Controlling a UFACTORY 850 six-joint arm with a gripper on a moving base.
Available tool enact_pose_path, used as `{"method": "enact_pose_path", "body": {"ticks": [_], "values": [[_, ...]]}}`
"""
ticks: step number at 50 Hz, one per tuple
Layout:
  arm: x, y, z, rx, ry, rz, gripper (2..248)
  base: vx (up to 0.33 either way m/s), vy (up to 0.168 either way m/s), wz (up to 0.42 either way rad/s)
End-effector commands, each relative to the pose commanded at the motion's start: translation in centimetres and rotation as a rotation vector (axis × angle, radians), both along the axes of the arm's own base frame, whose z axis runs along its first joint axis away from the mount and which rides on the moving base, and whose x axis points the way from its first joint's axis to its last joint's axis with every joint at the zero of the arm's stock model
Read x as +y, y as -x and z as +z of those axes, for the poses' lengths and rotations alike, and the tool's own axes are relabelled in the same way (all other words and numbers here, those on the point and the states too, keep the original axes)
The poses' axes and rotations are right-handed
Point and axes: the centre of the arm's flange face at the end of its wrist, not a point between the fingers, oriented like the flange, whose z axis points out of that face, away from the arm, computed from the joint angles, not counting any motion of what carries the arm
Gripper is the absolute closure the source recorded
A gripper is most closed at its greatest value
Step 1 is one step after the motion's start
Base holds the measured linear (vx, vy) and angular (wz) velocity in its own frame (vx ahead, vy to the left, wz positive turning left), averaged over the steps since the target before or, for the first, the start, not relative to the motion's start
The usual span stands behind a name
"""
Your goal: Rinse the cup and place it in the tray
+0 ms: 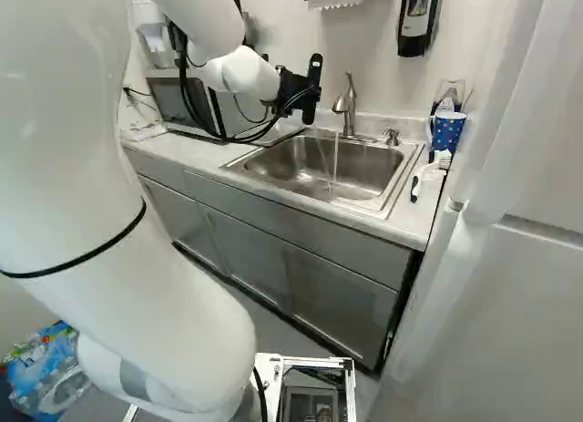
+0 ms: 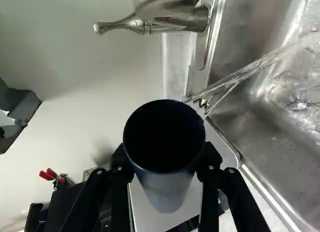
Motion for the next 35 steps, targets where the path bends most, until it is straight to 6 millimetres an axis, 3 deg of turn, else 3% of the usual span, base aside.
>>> {"method": "enact_pose_path", "body": {"ticks": [35], "values": [[0.0,0.0,0.0,0.0,0.0,0.0,124,0.0,0.0,0.0]]}}
